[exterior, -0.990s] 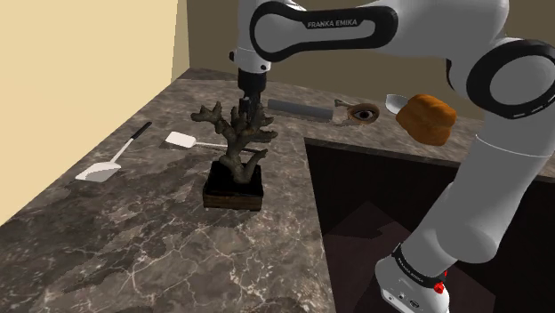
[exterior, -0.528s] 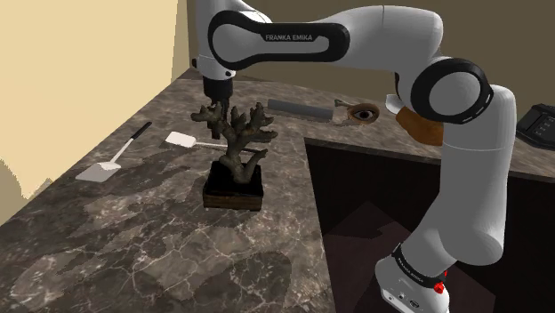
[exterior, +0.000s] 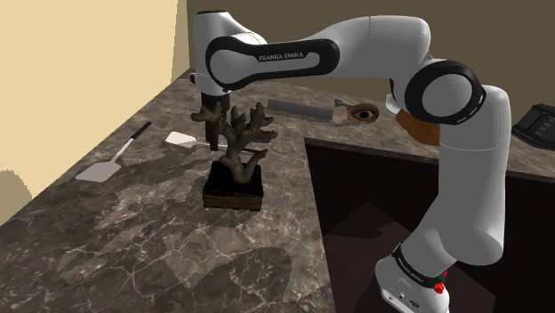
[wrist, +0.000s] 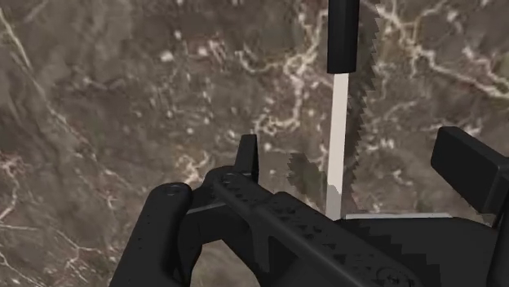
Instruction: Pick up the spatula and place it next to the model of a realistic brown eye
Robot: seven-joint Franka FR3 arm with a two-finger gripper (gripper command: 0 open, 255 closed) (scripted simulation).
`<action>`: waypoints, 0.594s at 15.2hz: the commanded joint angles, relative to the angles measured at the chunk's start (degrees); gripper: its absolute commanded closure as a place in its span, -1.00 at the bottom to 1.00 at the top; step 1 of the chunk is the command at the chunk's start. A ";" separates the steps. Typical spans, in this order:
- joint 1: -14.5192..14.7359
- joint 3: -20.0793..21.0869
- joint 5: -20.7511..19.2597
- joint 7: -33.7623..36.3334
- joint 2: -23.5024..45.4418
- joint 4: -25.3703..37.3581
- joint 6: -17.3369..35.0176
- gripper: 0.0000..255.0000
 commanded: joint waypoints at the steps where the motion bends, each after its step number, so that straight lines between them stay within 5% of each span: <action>1: -0.03 -0.02 -0.03 0.03 0.03 -0.38 0.43 -1.00; 7: -0.03 -0.02 -0.03 0.03 0.03 -0.36 0.42 -1.00; 8: -0.03 -0.02 -0.03 0.03 0.03 -0.36 0.42 1.00; 9: -0.03 -0.02 -0.03 0.03 0.03 -0.36 0.42 1.00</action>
